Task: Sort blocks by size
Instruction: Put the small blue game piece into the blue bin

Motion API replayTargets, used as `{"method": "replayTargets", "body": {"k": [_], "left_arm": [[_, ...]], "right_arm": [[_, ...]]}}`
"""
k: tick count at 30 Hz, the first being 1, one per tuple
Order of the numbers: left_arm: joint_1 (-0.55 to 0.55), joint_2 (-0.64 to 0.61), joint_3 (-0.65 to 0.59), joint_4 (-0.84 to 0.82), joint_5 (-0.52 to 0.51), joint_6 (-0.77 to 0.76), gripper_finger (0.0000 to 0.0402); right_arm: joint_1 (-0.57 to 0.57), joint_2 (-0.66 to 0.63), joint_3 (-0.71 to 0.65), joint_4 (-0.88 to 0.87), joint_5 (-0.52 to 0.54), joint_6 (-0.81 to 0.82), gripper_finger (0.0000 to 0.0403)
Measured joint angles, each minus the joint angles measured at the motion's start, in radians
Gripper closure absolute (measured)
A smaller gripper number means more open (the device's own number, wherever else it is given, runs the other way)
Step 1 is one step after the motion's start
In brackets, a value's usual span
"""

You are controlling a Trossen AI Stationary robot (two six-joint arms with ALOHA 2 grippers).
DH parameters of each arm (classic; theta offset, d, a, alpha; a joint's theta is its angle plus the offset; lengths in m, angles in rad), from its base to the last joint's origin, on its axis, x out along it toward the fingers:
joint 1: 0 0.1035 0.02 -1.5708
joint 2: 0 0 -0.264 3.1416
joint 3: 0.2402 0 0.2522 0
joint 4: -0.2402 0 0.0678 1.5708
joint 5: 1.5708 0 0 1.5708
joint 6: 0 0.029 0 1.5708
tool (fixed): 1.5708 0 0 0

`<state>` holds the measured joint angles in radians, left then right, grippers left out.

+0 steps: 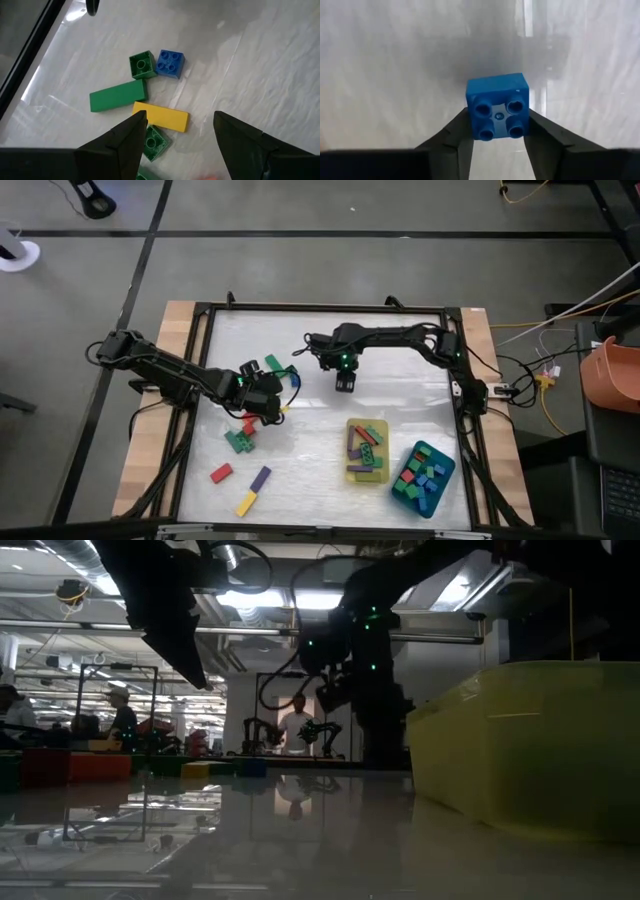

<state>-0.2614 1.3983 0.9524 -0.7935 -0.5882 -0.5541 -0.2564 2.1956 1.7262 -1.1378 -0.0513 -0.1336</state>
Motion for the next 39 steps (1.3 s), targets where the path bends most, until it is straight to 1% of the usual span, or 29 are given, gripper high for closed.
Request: {"method": "replayTargets", "body": {"k": [3, 5, 7, 11, 12, 14, 17, 18, 20, 22, 24, 27, 29, 32, 34, 36, 39], "left_arm": [[0.0, 0.0, 0.0, 0.003, 0.0, 0.0, 0.0183], [0.001, 0.0, 0.0, 0.01, 0.0, 0.002, 0.0183], [0.002, 0.0, 0.0, 0.034, -0.001, 0.012, 0.0183], [0.015, 0.0, 0.0, 0.103, -0.001, 0.068, 0.0183], [0.02, 0.0, 0.0, 0.121, -0.001, 0.085, 0.0183], [0.03, 0.0, 0.0, 0.156, -0.001, 0.126, 0.0183], [0.043, 0.0, 0.0, 0.171, -0.001, 0.175, 0.0183], [0.045, 0.0, 0.0, 0.172, 0.0, 0.179, 0.0183], [0.05, 0.0, 0.0, 0.17, 0.0, 0.184, 0.0183], [0.053, 0.0, 0.0, 0.168, 0.0, 0.177, 0.0183], [0.052, 0.0, 0.0, 0.169, 0.001, 0.176, 0.0183], [0.05, 0.0, 0.0, 0.171, 0.0, 0.176, 0.0183], [0.05, 0.0, 0.0, 0.181, 0.0, 0.175, 0.0183], [0.05, 0.0, 0.0, 0.189, 0.001, 0.163, 0.0183], [0.05, 0.0, 0.0, 0.19, 0.0, 0.162, 0.0183], [0.051, 0.0, 0.0, 0.2, 0.0, 0.164, 0.0183], [0.051, 0.0, 0.0, 0.215, 0.0, 0.161, 0.0183]], "right_arm": [[0.021, 0.001, 0.044, -0.065, 0.004, 0.0, 0.0234], [0.038, 0.001, 0.086, -0.139, 0.005, 0.0, 0.0228], [0.058, 0.001, 0.133, -0.221, 0.006, 0.0, 0.0232], [0.113, 0.001, 0.222, -0.409, 0.001, 0.025, 0.0253], [0.129, 0.001, 0.239, -0.44, -0.009, 0.04, 0.0256], [0.162, -0.013, 0.246, -0.424, -0.046, 0.081, 0.0257], [0.225, -0.047, 0.245, -0.437, -0.16, 0.096, 0.0247], [0.248, -0.062, 0.237, -0.43, -0.187, 0.101, 0.0242], [0.3, -0.09, 0.221, -0.435, -0.193, 0.109, 0.0236], [0.357, -0.127, 0.199, -0.429, -0.165, 0.128, 0.0235], [0.417, -0.178, 0.157, -0.434, -0.122, 0.189, 0.024], [0.514, -0.268, 0.058, -0.432, -0.05, 0.333, 0.0249], [0.584, -0.324, -0.017, -0.435, -0.017, 0.465, 0.0252], [0.699, -0.392, -0.121, -0.425, -0.018, 0.67, 0.0249], [0.777, -0.417, -0.175, -0.387, -0.022, 0.769, 0.0243], [0.852, -0.424, -0.215, -0.356, -0.037, 0.844, 0.0237], [0.949, -0.425, -0.255, -0.316, -0.047, 0.905, 0.0233]]}}
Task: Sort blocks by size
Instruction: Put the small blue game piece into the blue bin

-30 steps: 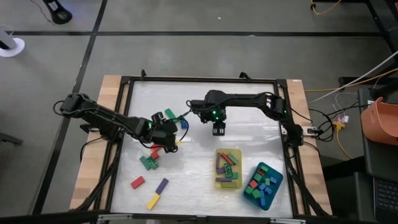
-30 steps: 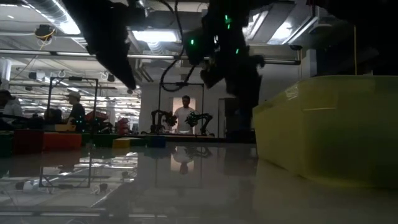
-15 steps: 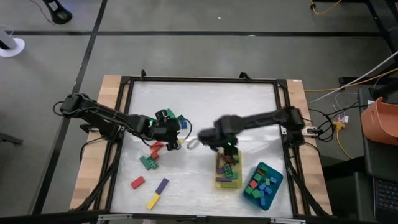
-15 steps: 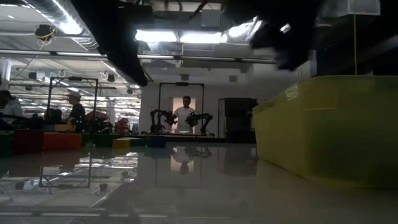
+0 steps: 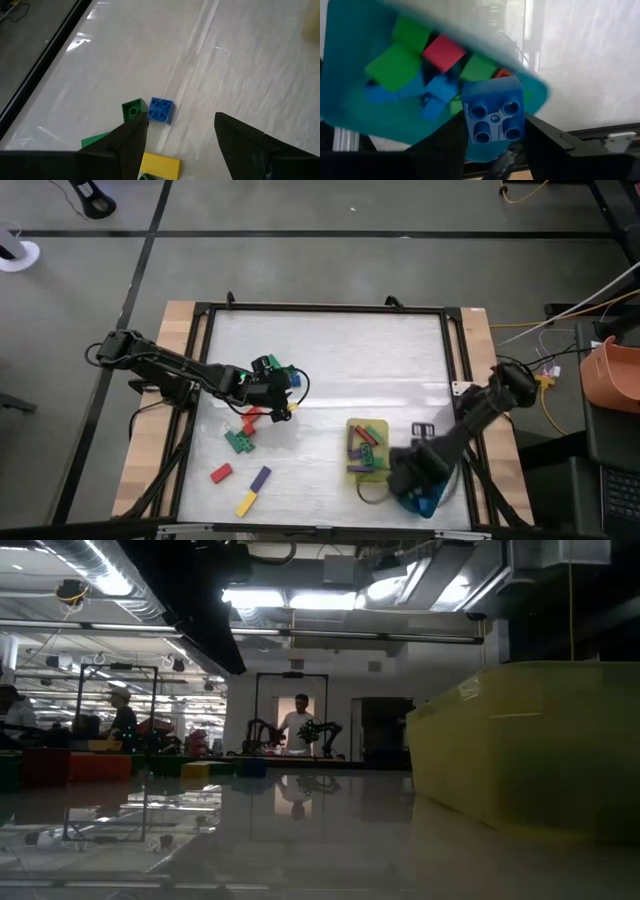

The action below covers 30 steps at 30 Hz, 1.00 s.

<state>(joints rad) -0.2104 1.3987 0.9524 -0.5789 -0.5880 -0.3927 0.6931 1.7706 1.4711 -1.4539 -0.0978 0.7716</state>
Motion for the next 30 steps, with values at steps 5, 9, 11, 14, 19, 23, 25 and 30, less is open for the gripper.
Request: {"method": "replayTargets", "body": {"k": [5, 9, 11, 14, 19, 23, 25, 30], "left_arm": [[0.0, 0.0, 0.0, -0.001, 0.0, -0.03, 0.0183], [0.007, 0.0, 0.0, 0.001, 0.0, -0.097, 0.0183], [0.015, 0.0, 0.0, 0.005, 0.0, -0.124, 0.0183], [0.03, 0.0, 0.0, 0.027, 0.0, -0.146, 0.0183], [0.072, 0.001, 0.0, 0.061, 0.002, -0.18, 0.0183], [0.112, 0.027, 0.0, 0.07, 0.053, -0.268, 0.0183], [0.125, 0.057, 0.0, 0.07, 0.068, -0.319, 0.0183], [0.137, 0.111, 0.0, 0.071, 0.072, -0.386, 0.0183]], "right_arm": [[0.124, -0.001, -0.055, 0.081, -0.002, 0.06, 0.0232], [0.187, -0.001, -0.084, 0.135, 0.019, 0.099, 0.0231], [0.205, -0.001, -0.094, 0.136, 0.028, 0.121, 0.0231], [0.213, -0.001, -0.108, 0.144, 0.028, 0.15, 0.0231], [0.21, -0.001, -0.113, 0.147, 0.037, 0.174, 0.023], [0.21, -0.001, -0.113, 0.144, 0.045, 0.181, 0.023], [0.21, -0.001, -0.113, 0.145, 0.046, 0.191, 0.023], [0.21, -0.001, -0.113, 0.156, 0.046, 0.198, 0.023]]}}
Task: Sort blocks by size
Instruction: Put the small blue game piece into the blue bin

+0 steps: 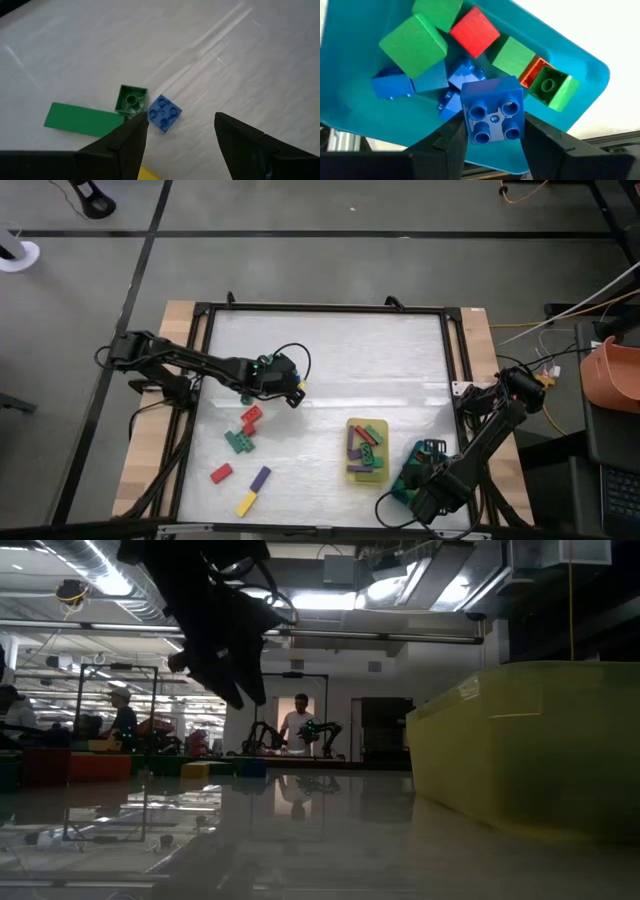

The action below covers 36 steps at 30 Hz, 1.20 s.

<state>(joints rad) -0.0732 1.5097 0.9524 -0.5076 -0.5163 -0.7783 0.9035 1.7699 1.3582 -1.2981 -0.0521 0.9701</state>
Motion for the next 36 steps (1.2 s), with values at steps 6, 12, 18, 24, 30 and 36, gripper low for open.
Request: {"method": "replayTargets", "body": {"k": [6, 12, 18, 24, 30, 36], "left_arm": [[-0.004, 0.011, 0.0, 0.001, 0.0, -0.007, 0.0183], [-0.004, 0.011, 0.0, 0.001, 0.0, -0.088, 0.0183], [-0.008, 0.011, 0.0, 0.0, -0.001, -0.187, 0.0183], [-0.019, 0.011, 0.0, 0.003, 0.0, -0.184, 0.0183], [-0.019, 0.011, 0.0, 0.003, -0.001, -0.183, 0.0183], [-0.019, 0.01, 0.0, 0.003, -0.001, -0.142, 0.0183]], "right_arm": [[0.0, 0.0, 0.0, 0.007, 0.018, 0.037, 0.023], [0.0, 0.0, 0.0, 0.006, 0.014, 0.06, 0.023], [0.0, 0.0, -0.009, -0.016, 0.025, 0.1, 0.023], [-0.001, 0.002, -0.1, -0.007, 0.036, 0.114, 0.023], [-0.001, 0.002, -0.121, 0.029, -0.046, 0.273, 0.023], [-0.001, 0.002, -0.12, 0.055, -0.041, 0.222, 0.023]]}}
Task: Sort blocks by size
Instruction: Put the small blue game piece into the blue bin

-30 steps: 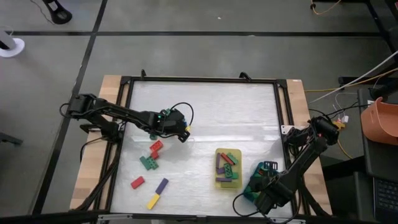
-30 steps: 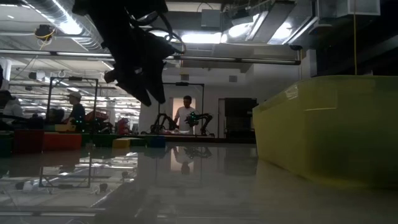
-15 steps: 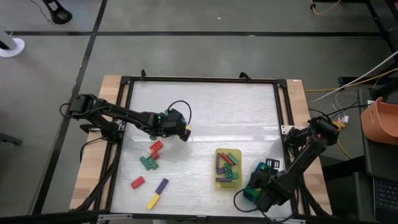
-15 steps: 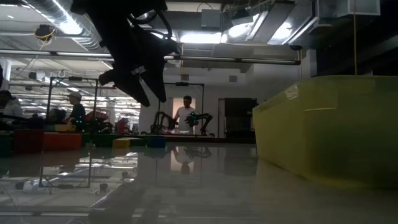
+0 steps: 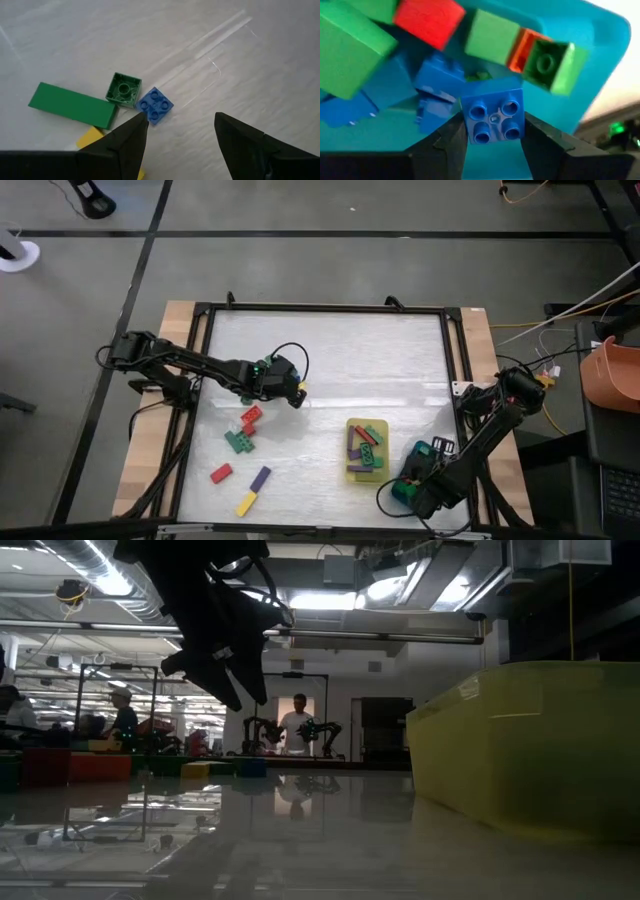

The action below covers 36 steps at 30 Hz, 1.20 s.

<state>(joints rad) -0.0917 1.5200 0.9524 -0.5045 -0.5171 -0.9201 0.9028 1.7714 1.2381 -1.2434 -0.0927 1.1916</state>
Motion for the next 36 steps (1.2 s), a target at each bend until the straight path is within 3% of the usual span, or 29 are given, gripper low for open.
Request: {"method": "replayTargets", "body": {"k": [9, 36], "left_arm": [[-0.026, -0.001, 0.0, -0.003, 0.0, 0.139, 0.0183], [-0.035, -0.001, 0.0, -0.008, 0.0, 0.143, 0.0183]], "right_arm": [[0.0, 0.0, 0.0, 0.125, 0.029, -0.018, 0.023], [0.0, -0.001, 0.001, 0.203, 0.143, 0.012, 0.022]]}}
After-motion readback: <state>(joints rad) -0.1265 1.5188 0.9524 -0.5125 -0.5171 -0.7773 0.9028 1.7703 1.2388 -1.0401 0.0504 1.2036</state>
